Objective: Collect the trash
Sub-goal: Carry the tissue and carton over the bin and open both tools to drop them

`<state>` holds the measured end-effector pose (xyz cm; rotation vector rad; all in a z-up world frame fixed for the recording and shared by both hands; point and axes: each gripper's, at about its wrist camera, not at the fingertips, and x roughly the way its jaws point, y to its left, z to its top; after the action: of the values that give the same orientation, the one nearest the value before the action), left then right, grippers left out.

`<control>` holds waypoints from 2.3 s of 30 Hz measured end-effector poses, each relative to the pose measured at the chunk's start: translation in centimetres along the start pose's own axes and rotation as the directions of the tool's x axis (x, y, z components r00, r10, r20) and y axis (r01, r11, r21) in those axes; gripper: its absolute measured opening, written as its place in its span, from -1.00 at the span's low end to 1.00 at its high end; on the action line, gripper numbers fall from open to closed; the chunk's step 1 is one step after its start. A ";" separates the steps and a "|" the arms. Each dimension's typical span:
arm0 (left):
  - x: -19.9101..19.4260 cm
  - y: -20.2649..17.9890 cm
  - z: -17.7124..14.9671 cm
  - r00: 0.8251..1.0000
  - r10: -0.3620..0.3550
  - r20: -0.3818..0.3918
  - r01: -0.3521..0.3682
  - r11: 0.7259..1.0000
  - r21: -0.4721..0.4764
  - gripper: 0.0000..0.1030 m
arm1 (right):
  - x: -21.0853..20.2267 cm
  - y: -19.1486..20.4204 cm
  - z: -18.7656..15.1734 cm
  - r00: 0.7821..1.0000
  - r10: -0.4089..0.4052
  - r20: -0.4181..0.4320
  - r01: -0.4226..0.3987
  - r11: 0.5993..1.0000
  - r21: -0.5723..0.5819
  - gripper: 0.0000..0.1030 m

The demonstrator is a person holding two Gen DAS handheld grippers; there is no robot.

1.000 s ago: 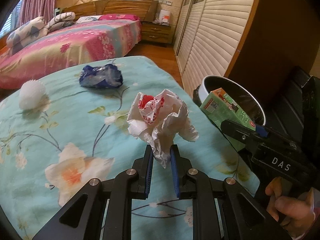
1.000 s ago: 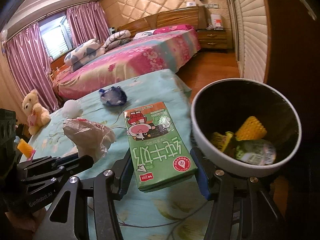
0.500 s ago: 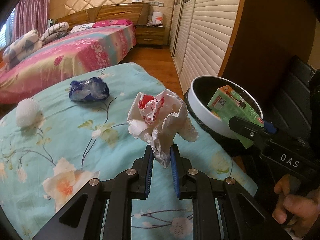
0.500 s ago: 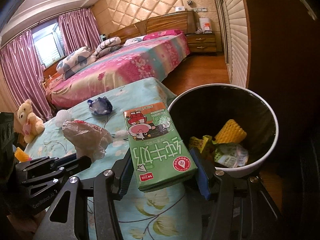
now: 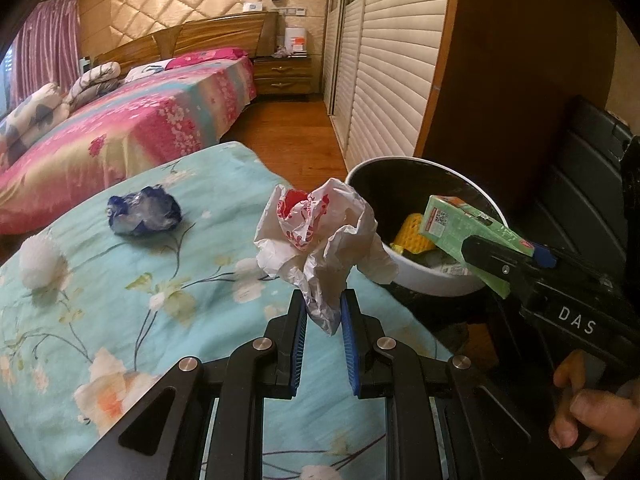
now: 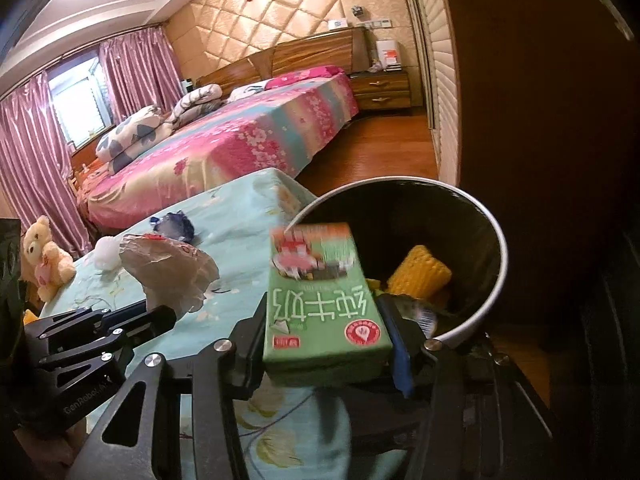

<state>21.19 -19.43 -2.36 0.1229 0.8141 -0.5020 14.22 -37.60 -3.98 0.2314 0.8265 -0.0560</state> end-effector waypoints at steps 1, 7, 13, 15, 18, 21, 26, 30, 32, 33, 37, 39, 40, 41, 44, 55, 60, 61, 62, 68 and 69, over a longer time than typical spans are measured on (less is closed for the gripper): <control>0.1 -0.2 0.1 1.000 -0.002 0.000 0.002 1.000 0.003 -0.69 | 0.0 -0.1 0.0 1.000 -0.003 0.000 0.003 1.000 0.000 -0.02; 0.7 -0.8 0.4 1.000 -0.009 -0.005 0.009 1.000 0.010 -0.69 | 0.0 -0.8 0.3 1.000 -0.015 0.007 0.015 1.000 -0.011 -0.02; 1.6 -1.8 1.1 1.000 -0.012 -0.010 0.012 1.000 0.028 -0.69 | 0.1 -1.8 0.6 0.999 -0.029 0.014 0.029 1.000 0.003 -0.02; 1.9 -2.1 1.3 1.000 -0.014 -0.012 0.014 0.999 0.035 -0.69 | 0.2 -2.1 0.7 0.999 -0.034 0.011 0.034 0.999 0.010 -0.02; 2.4 -2.7 1.8 1.000 -0.017 -0.012 0.018 0.999 0.049 -0.69 | 0.4 -2.5 0.8 0.999 -0.043 0.007 0.043 0.999 0.016 -0.02; 3.0 -3.2 2.4 1.000 -0.021 -0.016 0.022 0.998 0.057 -0.69 | 0.6 -2.9 0.9 0.999 -0.051 0.001 0.051 0.998 0.019 -0.02; 4.1 -3.8 3.2 0.999 -0.024 -0.024 0.026 0.997 0.069 -0.69 | 0.8 -3.6 1.2 0.998 -0.062 -0.005 0.062 0.998 0.024 -0.02; 5.1 -4.1 3.9 0.999 -0.023 -0.031 0.025 0.996 0.081 -0.69 | 0.9 -3.9 1.6 0.998 -0.067 -0.007 0.068 0.997 0.026 -0.02; 5.5 -4.3 4.2 0.999 -0.022 -0.035 0.024 0.996 0.084 -0.69 | 1.0 -4.1 1.7 0.998 -0.068 -0.008 0.069 0.997 0.028 -0.02; 5.7 -4.3 4.3 0.999 -0.021 -0.036 0.024 0.996 0.087 -0.69 | 1.0 -4.1 1.8 0.998 -0.069 -0.009 0.069 0.997 0.029 -0.02; 6.6 -4.7 4.9 0.999 -0.017 -0.044 0.021 0.995 0.095 -0.69 | 1.0 -4.2 1.8 0.998 -0.070 -0.010 0.070 0.997 0.030 -0.02; 7.0 -4.8 5.1 0.999 -0.017 -0.046 0.022 0.995 0.098 -0.69 | 1.1 -4.3 1.8 0.997 -0.071 -0.012 0.072 0.997 0.031 -0.02; 7.2 -4.8 5.2 0.999 -0.017 -0.047 0.021 0.995 0.100 -0.69 | 1.1 -4.5 1.9 0.997 -0.071 -0.015 0.072 0.997 0.033 -0.02; 7.4 -4.9 5.4 0.999 -0.016 -0.049 0.021 0.995 0.102 -0.69 | 1.2 -4.6 2.0 0.997 -0.070 -0.018 0.071 0.997 0.036 -0.02; 7.9 -5.0 5.6 0.998 -0.015 -0.055 0.020 0.994 0.105 -0.68 | 1.4 -5.0 2.1 0.997 -0.066 -0.027 0.067 0.997 0.045 -0.02; 9.3 -5.2 6.5 0.997 -0.014 -0.074 0.022 0.994 0.106 -0.66 | 1.9 -6.2 2.7 0.997 -0.060 -0.053 0.063 0.996 0.067 -0.02; 9.6 -5.2 6.6 0.996 -0.013 -0.085 0.022 0.994 0.104 -0.55 | 2.1 -6.7 3.0 0.997 -0.038 -0.063 0.044 0.994 0.097 0.00; 9.5 -5.2 6.6 0.996 -0.015 -0.083 0.023 0.994 0.102 -0.47 | 2.1 -6.9 3.0 0.997 -0.031 -0.065 0.038 0.993 0.108 0.00; 9.4 -5.1 6.5 0.997 -0.017 -0.079 0.024 0.995 0.098 -0.31 | 2.1 -7.0 3.1 0.997 -0.033 -0.066 0.040 0.993 0.113 0.01; 8.2 -4.2 5.8 0.998 -0.007 -0.056 0.011 0.997 0.072 -0.04 | 1.4 -6.7 2.9 0.998 -0.037 -0.042 0.042 0.992 0.120 0.26; 8.0 -4.0 5.7 0.998 -0.007 -0.055 0.011 0.998 0.063 -0.03 | 1.5 -6.7 3.0 0.999 -0.036 -0.040 0.040 0.992 0.121 0.29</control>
<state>27.69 -27.62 -3.89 0.1926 0.8530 -0.5353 16.48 -44.78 -4.32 0.3325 0.8663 -0.1386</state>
